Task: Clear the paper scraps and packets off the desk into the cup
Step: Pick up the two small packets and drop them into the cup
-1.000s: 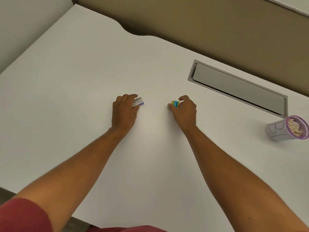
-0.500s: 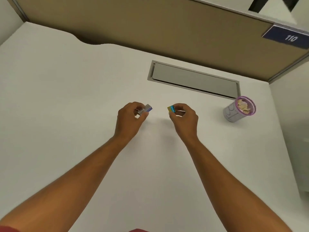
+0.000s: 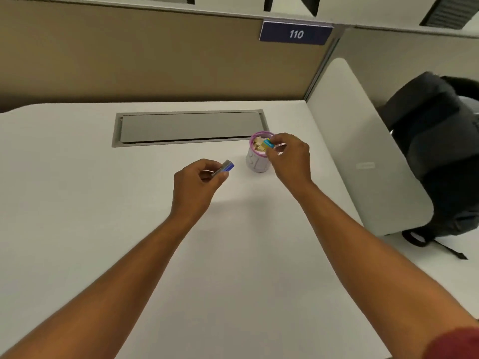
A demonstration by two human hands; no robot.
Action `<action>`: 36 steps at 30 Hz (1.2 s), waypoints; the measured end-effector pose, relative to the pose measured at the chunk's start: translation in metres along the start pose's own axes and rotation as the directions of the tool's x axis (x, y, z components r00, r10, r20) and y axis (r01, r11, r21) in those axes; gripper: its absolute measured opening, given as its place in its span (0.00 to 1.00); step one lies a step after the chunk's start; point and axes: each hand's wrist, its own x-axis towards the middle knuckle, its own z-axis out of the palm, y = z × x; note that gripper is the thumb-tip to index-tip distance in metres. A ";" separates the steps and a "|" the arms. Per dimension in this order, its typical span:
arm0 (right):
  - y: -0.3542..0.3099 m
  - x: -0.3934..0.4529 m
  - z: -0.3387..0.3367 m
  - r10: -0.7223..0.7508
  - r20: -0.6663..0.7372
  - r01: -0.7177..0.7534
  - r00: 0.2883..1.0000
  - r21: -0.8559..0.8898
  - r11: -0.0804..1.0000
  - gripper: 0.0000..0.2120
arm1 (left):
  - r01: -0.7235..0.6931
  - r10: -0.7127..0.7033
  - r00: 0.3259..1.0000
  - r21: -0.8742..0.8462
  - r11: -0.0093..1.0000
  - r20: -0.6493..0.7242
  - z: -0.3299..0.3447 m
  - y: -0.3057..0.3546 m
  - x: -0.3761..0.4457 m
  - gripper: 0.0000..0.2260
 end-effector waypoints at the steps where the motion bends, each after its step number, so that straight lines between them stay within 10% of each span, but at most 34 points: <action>1: 0.005 0.011 0.002 -0.013 0.045 0.016 0.999 -0.064 0.998 0.12 | -0.006 0.006 1.000 0.011 1.000 0.002 0.005 0.002 0.001 0.08; 13: 0.020 0.060 0.018 -0.139 0.392 0.297 0.909 -0.379 0.876 0.11 | -0.043 0.046 0.999 0.142 0.989 -0.013 0.023 0.004 0.017 0.07; 23: 0.055 0.002 -0.014 0.168 -0.067 -0.146 0.984 0.249 0.957 0.10 | -0.195 0.180 0.981 0.268 0.944 0.079 0.086 0.045 0.077 0.09; 36: 0.144 -0.095 0.029 -0.122 0.272 0.220 0.955 -0.368 0.903 0.26 | -0.323 0.251 0.945 0.696 0.641 0.208 0.132 0.036 0.123 0.15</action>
